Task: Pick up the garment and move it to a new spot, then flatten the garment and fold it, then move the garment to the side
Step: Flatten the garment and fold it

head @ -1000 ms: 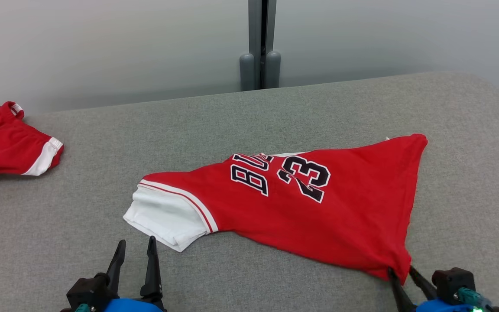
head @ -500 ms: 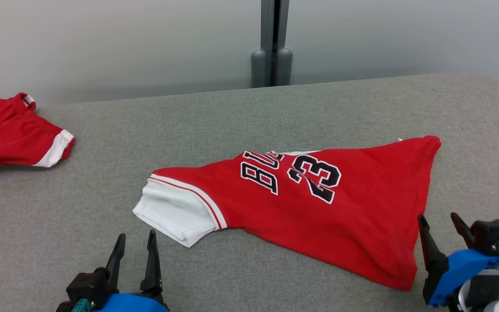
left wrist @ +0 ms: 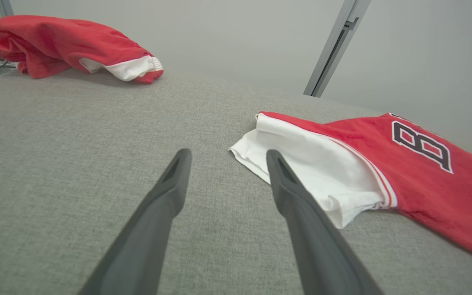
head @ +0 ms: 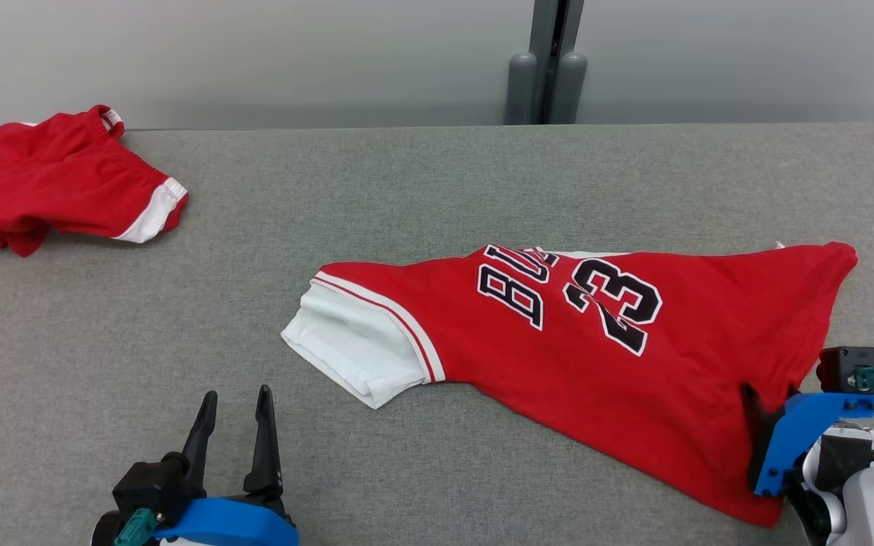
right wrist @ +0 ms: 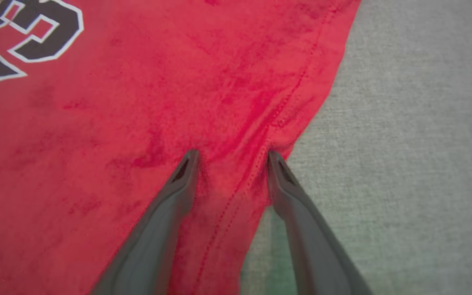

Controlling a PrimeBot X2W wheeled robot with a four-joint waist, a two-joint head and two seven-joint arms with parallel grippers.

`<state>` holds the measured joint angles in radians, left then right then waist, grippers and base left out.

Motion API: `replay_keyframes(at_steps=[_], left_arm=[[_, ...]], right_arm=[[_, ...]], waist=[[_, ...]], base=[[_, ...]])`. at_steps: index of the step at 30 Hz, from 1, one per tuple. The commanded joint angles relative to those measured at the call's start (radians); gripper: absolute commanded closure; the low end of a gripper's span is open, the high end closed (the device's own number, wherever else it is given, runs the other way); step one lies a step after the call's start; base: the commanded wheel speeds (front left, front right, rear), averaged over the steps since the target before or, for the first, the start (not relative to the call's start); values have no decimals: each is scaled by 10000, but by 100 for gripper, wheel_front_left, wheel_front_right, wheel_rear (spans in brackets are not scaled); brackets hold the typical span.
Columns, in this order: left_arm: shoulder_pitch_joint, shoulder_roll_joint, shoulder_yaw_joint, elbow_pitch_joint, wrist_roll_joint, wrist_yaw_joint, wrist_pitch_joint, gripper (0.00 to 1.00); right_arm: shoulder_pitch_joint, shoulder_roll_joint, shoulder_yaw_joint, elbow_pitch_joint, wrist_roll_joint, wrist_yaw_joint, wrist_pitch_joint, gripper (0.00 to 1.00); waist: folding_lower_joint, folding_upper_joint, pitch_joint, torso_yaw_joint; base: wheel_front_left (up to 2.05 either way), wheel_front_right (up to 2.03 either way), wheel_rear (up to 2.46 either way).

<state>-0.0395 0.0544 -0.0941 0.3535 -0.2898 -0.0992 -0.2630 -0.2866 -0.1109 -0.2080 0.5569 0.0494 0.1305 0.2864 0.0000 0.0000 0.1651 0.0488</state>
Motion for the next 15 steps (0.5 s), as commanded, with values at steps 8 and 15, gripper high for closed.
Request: replay_keyframes(at_steps=[8,15], left_arm=[[-243,-30,88,-151,49,-49,-26,0],[-456,-36,-9,-208,99,-68,-26,0]], right_arm=[[-1371,-489,160,409,182,3,-658,100],[-2911,-905,326,1144,-307,3,-700,100]], waist=[[0,0,299,176],[0,0,614,355]], base=[[0,0,0],[0,0,0]])
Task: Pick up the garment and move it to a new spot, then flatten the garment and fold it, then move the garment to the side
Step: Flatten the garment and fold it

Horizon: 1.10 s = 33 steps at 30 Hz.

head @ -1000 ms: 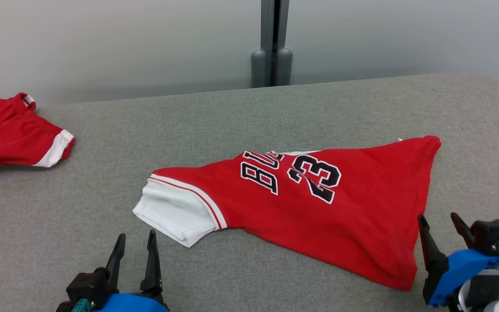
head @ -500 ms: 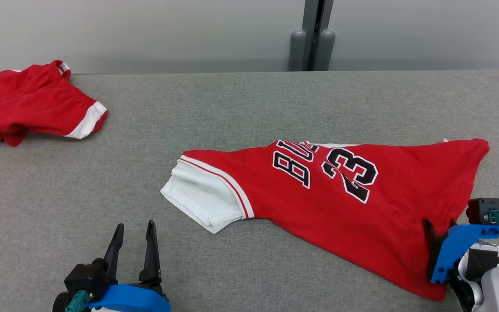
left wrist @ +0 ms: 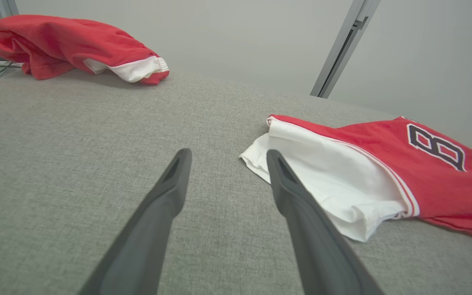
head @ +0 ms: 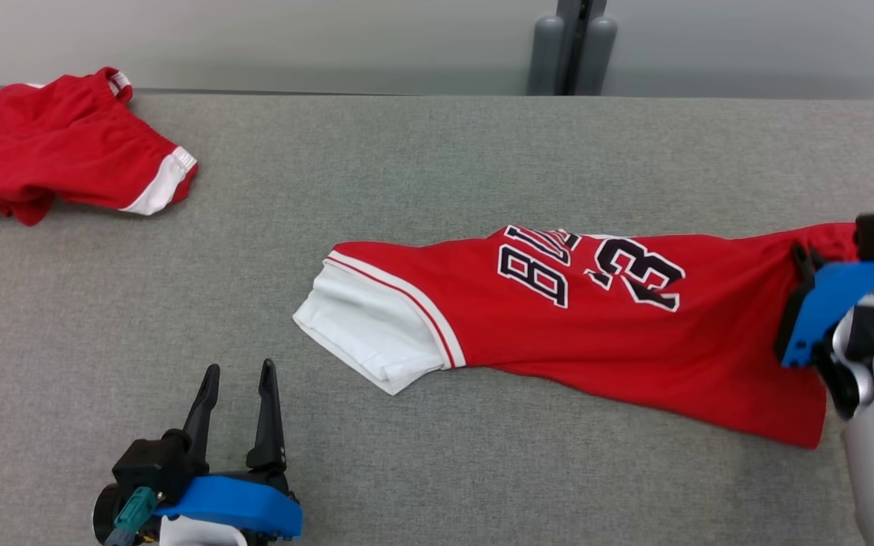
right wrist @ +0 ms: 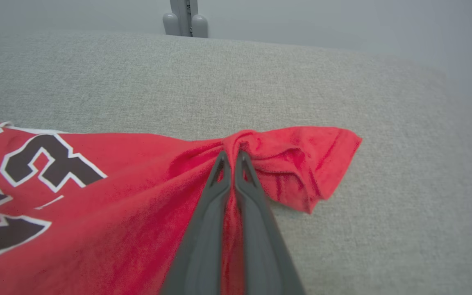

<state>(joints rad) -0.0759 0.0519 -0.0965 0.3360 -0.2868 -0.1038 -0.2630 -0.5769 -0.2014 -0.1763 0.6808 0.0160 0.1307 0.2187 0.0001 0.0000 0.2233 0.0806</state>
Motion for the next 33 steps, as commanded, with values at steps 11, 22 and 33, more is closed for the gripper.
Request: replay_keyframes(at_steps=[11,22,33], left_arm=[[-389,-22,-242,30,-25,27,-26,0],[-549,-18,-253,-207,-117,-3,-26,0],[38,-19,-295,-63,-311,117,-28,0]], right_arm=[[-1691,-119,-317,1928,-1076,1,-1011,0],[-1223,462,115,1627,-1201,1,-3893,0],[1622,1440,501,-559,-861,1,-4773,0]], waist=[[-1,0,236,417],[-1,0,-479,-264],[-1,0,-1470,-505]], base=[[0,0,0],[0,0,0],[0,0,0]])
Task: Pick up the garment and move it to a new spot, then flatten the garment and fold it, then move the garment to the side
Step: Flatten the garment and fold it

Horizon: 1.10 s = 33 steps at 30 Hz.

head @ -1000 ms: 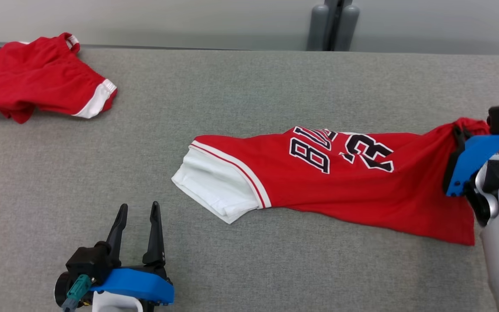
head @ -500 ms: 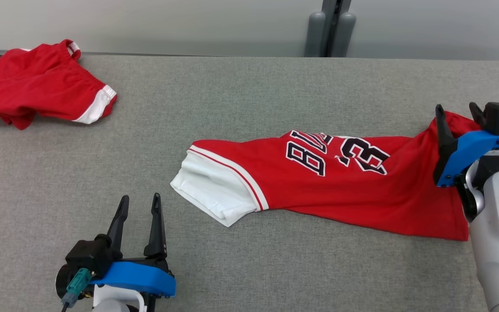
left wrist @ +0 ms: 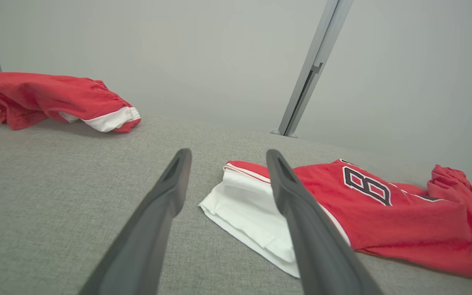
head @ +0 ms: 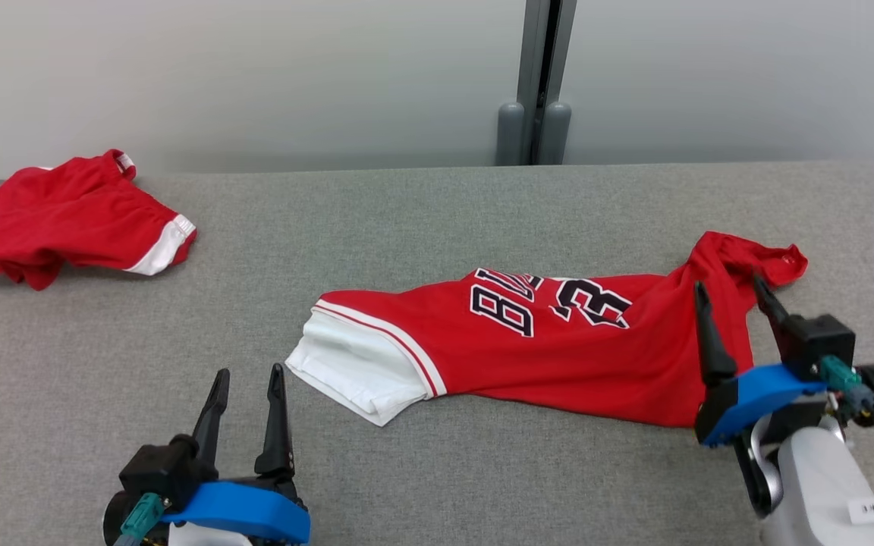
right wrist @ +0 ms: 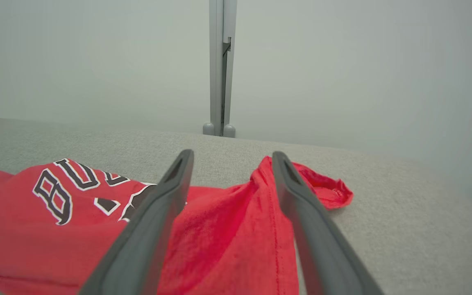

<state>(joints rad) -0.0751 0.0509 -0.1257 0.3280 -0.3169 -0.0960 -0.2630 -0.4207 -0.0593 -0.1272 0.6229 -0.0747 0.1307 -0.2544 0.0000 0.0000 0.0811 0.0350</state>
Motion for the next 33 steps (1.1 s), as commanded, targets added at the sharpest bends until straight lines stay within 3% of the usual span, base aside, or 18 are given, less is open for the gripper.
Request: replay_keyframes(at_steps=[1,13,33], left_arm=[[129,-9,-7,39,-54,58,-26,0],[958,-10,262,68,-247,370,-26,0],[1109,-9,5,442,-55,281,-26,0]], right_arm=[[347,52,28,-204,90,1,-49,0],[2875,89,951,-1658,2276,1,-105,0],[3245,86,1400,-1828,2330,1,-118,0]], waist=[[0,0,-122,-39],[0,0,-700,47],[0,0,-890,66]], base=[[0,0,0],[0,0,0],[0,0,0]])
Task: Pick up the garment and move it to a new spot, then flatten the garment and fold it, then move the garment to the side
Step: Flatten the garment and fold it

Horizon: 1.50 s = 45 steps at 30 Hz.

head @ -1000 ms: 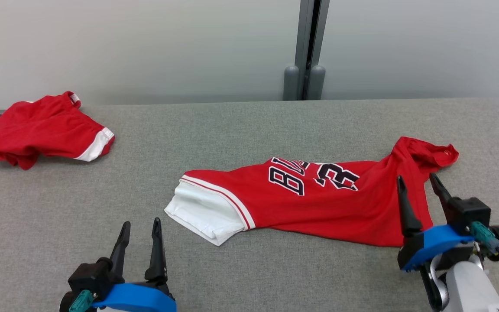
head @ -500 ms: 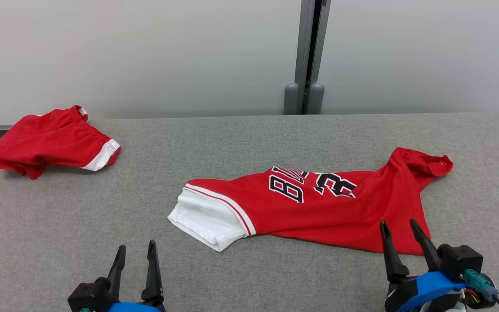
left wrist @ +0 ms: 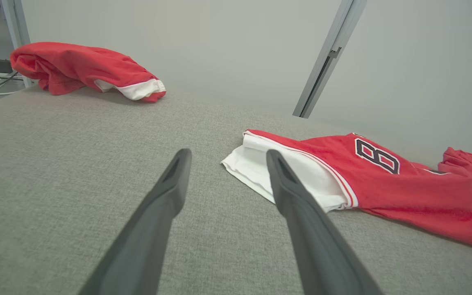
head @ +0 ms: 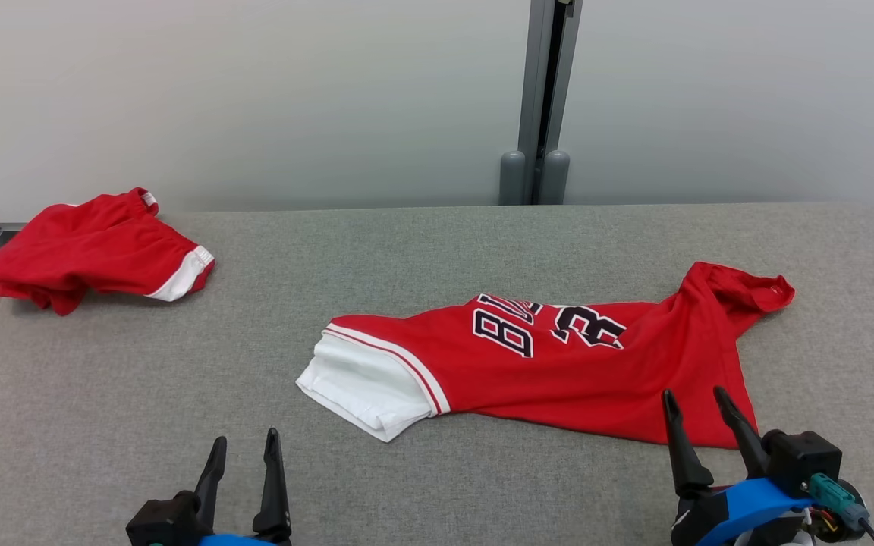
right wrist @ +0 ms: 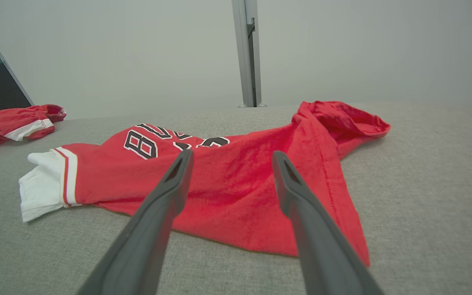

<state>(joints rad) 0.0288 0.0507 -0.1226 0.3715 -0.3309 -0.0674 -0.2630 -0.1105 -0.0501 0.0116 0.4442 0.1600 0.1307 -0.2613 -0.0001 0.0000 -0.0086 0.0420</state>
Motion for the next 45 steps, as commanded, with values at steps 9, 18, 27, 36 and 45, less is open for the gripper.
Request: replay_keyframes(at_steps=[9,18,27,36,45], left_arm=[[-903,361,-164,404,239,-13,607,0],[-2918,839,-94,1953,-36,-98,2381,0],[-4122,1076,-89,3354,-215,-94,3041,0],[-3999,1003,-1038,3338,-286,-560,3429,100],[-3746,1143,-1392,2427,-437,-603,2959,100]], right_arm=[[-298,-5,-104,-323,-317,1,90,0],[-643,-7,-87,-758,-440,1,296,0],[-830,-6,-578,-909,-730,1,484,0],[-918,-6,-1393,-437,-1085,1,1450,0],[-1301,-4,-1628,956,-937,1,2426,33]], waist=[[1,0,494,-172],[1,0,1615,-766],[1,0,2509,-1155],[1,0,2571,-1055],[1,0,2493,-732]], base=[[0,0,0],[0,0,0],[0,0,0],[0,0,0],[0,0,0]])
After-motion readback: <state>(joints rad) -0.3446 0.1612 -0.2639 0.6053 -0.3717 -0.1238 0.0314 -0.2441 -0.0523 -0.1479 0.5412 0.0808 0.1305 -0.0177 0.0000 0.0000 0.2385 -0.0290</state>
